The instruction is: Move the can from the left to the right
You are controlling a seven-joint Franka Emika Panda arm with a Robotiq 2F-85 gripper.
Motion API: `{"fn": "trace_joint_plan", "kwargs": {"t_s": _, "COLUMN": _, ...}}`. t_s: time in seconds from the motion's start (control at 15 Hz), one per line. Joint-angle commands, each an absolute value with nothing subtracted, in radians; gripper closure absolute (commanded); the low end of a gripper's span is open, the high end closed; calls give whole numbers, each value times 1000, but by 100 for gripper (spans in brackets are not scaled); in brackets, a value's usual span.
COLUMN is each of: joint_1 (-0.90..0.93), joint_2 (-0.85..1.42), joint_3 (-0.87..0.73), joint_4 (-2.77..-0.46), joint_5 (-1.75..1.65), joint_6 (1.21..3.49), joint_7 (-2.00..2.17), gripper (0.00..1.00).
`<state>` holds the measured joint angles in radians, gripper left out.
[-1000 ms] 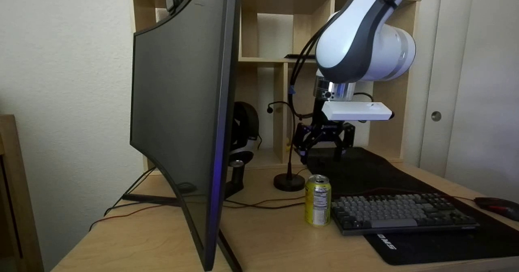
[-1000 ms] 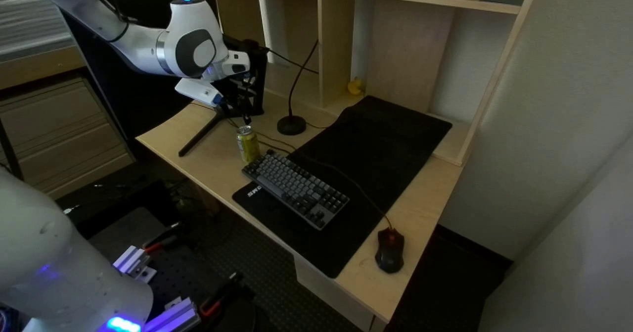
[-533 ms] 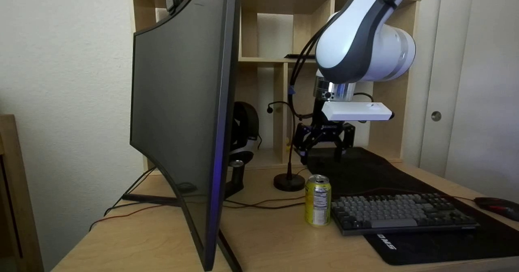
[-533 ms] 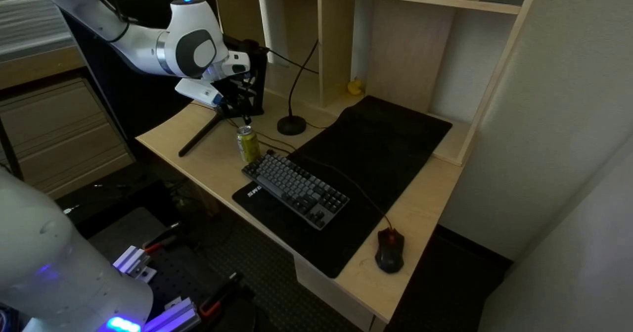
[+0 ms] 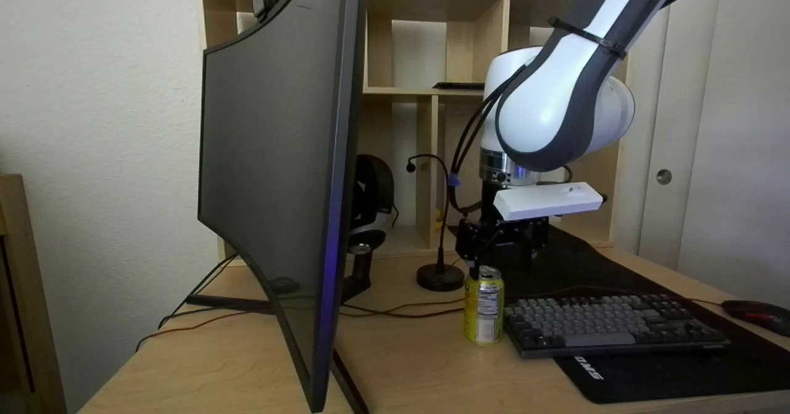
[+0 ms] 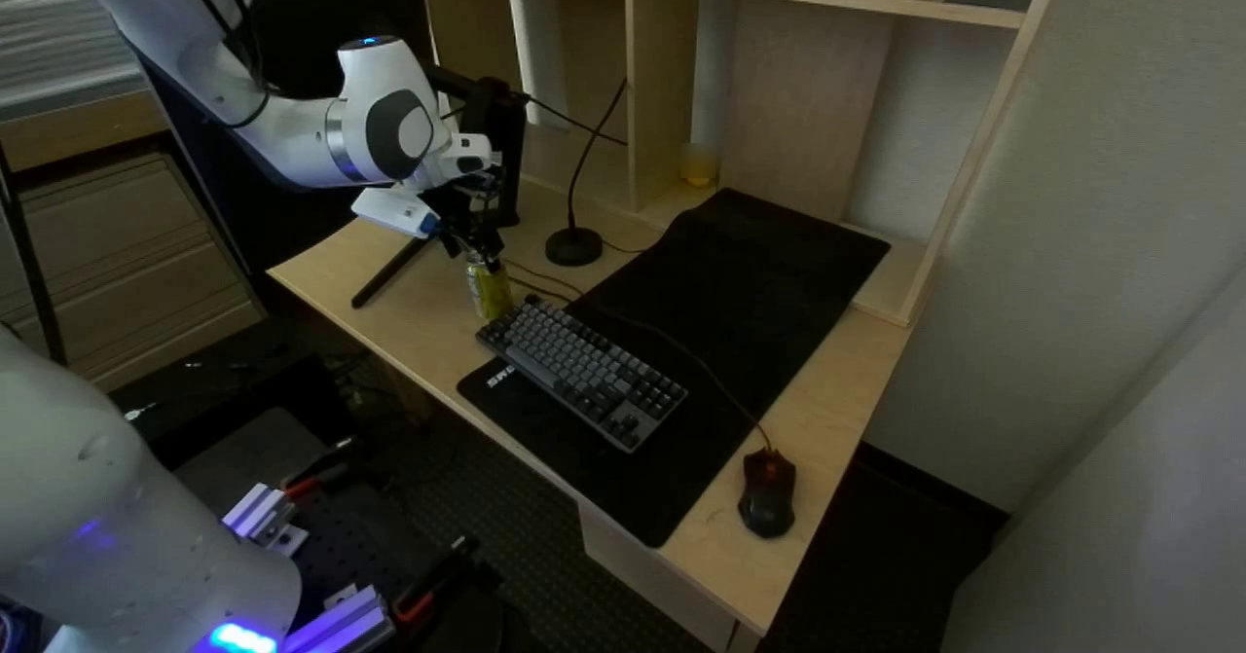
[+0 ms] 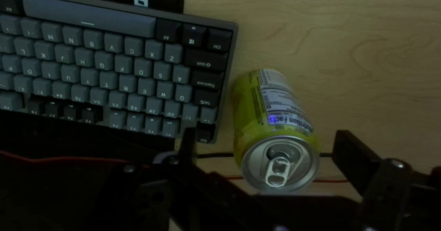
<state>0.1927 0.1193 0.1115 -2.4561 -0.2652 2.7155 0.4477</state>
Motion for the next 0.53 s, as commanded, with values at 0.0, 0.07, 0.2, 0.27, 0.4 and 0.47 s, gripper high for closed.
{"fn": "trace_joint_plan", "kwargs": {"t_s": 0.0, "joint_1": 200, "joint_2": 116, "joint_3": 104, "joint_4": -2454, "joint_5": -260, "joint_6": 2713, "joint_7": 443, "gripper": 0}}
{"fn": "trace_joint_plan", "kwargs": {"t_s": 0.07, "joint_1": 196, "joint_2": 125, "joint_3": 110, "joint_4": -2452, "joint_5": -240, "joint_6": 2715, "joint_7": 419, "gripper": 0}}
{"fn": "trace_joint_plan", "kwargs": {"t_s": 0.2, "joint_1": 189, "joint_2": 133, "joint_3": 128, "joint_4": -2454, "joint_5": -171, "joint_6": 2718, "joint_7": 360, "gripper": 0}}
{"fn": "trace_joint_plan", "kwargs": {"t_s": 0.27, "joint_1": 185, "joint_2": 132, "joint_3": 139, "joint_4": -2454, "joint_5": -126, "joint_6": 2717, "joint_7": 318, "gripper": 0}}
{"fn": "trace_joint_plan", "kwargs": {"t_s": 0.4, "joint_1": 182, "joint_2": 116, "joint_3": 150, "joint_4": -2461, "joint_5": -51, "joint_6": 2711, "joint_7": 260, "gripper": 0}}
{"fn": "trace_joint_plan", "kwargs": {"t_s": 0.47, "joint_1": 190, "joint_2": 106, "joint_3": 136, "joint_4": -2462, "joint_5": -74, "joint_6": 2704, "joint_7": 294, "gripper": 0}}
